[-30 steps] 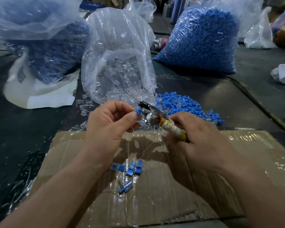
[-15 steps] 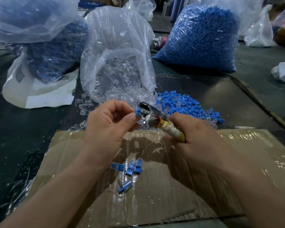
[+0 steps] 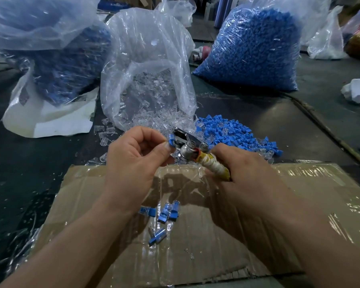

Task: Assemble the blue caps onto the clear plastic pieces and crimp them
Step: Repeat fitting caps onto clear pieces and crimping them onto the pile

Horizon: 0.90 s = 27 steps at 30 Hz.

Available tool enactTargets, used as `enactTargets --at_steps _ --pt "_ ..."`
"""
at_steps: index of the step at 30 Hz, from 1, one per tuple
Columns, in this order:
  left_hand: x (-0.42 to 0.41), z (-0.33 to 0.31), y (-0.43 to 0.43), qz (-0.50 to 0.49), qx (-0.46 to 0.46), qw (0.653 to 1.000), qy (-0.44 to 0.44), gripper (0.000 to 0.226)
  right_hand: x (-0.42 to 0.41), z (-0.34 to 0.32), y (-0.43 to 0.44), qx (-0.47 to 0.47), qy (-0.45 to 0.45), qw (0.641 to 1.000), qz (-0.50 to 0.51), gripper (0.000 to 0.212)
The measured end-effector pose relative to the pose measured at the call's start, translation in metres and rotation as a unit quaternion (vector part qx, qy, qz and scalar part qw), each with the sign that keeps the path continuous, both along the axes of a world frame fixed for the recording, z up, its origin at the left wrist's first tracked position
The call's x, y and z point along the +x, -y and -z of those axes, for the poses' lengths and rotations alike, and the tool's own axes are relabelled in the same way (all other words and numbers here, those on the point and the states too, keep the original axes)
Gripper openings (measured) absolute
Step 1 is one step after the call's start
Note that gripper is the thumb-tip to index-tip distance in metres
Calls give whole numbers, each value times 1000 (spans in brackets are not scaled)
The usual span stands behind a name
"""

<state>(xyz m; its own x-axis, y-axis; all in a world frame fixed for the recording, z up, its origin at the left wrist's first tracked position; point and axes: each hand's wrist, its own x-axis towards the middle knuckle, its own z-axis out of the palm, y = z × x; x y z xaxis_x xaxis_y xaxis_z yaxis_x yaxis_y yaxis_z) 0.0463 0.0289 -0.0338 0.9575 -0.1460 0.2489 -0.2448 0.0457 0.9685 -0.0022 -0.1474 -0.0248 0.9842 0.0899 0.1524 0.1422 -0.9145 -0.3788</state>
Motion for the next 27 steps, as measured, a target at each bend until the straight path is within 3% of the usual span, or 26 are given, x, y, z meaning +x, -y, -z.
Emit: enactTargets --at_steps 6,8,10,14,17,20,23,25,27 --pt "5 -1 -5 -41 -41 996 -64 15 2 -5 21 -26 -57 998 -3 22" --pt "5 -4 -8 -4 -63 994 -88 7 2 -6 28 -41 -93 995 -6 26" --pt "3 -7 -11 96 -60 987 -111 9 3 -6 27 -56 -115 992 -11 29" --pt "-5 -9 -9 312 113 938 -96 15 5 -1 20 -91 -121 988 -29 42" --pt "-4 -3 -3 310 230 922 -21 15 6 1 20 -98 -123 987 -19 53" --pt "-2 1 -4 318 240 917 -8 8 7 0 23 -98 -159 982 -22 74" --pt "-1 6 -6 327 246 912 1 25 5 -7 22 -44 -171 984 -22 88" --pt "-3 5 -5 312 238 920 -1 31 4 -10 23 -4 -135 991 -2 72" --pt "-3 2 -5 261 201 944 -34 32 5 -9 27 33 -60 997 46 28"
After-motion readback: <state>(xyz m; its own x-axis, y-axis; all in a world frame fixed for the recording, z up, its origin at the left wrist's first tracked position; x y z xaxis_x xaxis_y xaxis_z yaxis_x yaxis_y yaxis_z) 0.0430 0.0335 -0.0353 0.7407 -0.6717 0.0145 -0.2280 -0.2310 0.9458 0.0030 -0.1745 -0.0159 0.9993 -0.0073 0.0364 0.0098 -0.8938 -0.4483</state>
